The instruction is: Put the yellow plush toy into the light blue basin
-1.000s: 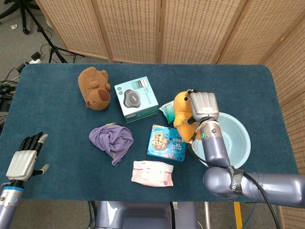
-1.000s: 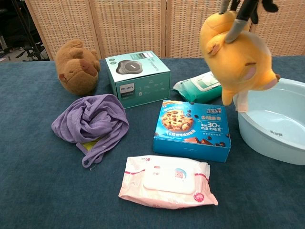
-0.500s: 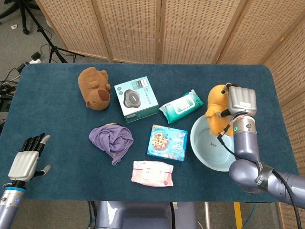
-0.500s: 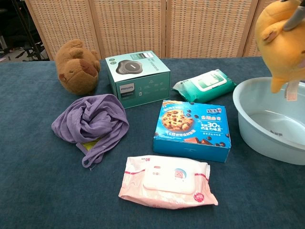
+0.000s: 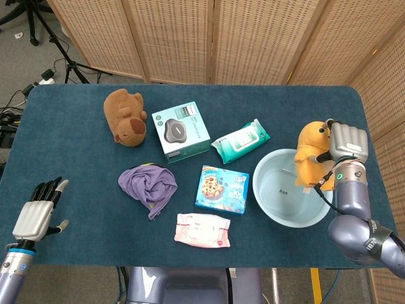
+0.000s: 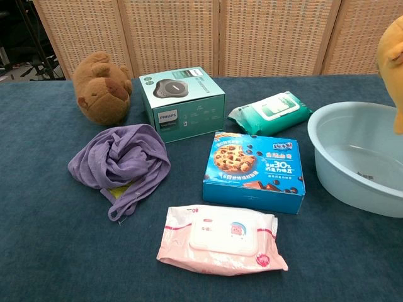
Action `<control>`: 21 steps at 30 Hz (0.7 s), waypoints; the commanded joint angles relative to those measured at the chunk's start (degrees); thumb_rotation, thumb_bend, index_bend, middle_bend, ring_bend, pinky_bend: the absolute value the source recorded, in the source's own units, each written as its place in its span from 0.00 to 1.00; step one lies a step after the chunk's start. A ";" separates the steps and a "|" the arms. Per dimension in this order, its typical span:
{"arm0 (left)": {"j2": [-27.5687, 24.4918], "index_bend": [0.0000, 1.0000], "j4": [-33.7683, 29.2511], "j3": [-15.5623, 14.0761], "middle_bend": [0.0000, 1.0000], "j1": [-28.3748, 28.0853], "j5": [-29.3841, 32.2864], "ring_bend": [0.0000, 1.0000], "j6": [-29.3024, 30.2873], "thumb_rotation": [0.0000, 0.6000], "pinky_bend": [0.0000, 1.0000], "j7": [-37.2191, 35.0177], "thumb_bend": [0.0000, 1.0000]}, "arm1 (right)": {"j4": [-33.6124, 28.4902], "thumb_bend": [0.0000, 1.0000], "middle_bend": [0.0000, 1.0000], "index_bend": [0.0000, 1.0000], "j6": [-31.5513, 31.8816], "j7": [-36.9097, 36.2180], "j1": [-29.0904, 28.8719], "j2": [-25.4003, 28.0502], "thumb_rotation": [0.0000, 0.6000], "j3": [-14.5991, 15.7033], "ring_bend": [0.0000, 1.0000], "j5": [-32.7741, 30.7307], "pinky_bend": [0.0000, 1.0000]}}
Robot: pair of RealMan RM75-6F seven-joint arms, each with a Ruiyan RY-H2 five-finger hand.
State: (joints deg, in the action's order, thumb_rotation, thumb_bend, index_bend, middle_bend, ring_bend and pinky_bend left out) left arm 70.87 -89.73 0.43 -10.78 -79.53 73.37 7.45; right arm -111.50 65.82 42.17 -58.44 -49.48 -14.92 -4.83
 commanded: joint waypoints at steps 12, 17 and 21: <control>-0.20 0.00 -0.79 -0.70 0.00 0.06 -1.56 0.00 0.33 1.00 0.00 -0.04 0.23 | -5.93 0.25 0.48 0.67 -1.26 -5.64 5.54 4.04 1.00 -0.07 0.48 3.64 0.71; -0.34 0.00 -1.23 -0.82 0.00 0.16 -2.11 0.00 0.78 1.00 0.00 -0.05 0.23 | -8.13 0.17 0.27 0.51 -0.64 -6.39 6.54 5.19 1.00 -0.07 0.27 6.40 0.53; -0.47 0.00 -1.26 -0.70 0.00 0.22 -2.05 0.00 0.96 1.00 0.00 -0.20 0.23 | -9.39 0.12 0.09 0.34 -2.88 -6.79 6.64 6.09 1.00 -0.35 0.06 6.24 0.29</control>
State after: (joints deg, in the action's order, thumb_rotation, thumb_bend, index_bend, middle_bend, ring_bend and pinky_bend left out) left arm 70.40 -91.00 -0.27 -10.56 -81.58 74.34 7.25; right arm -120.48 63.82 35.59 -51.89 -43.84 -15.13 1.47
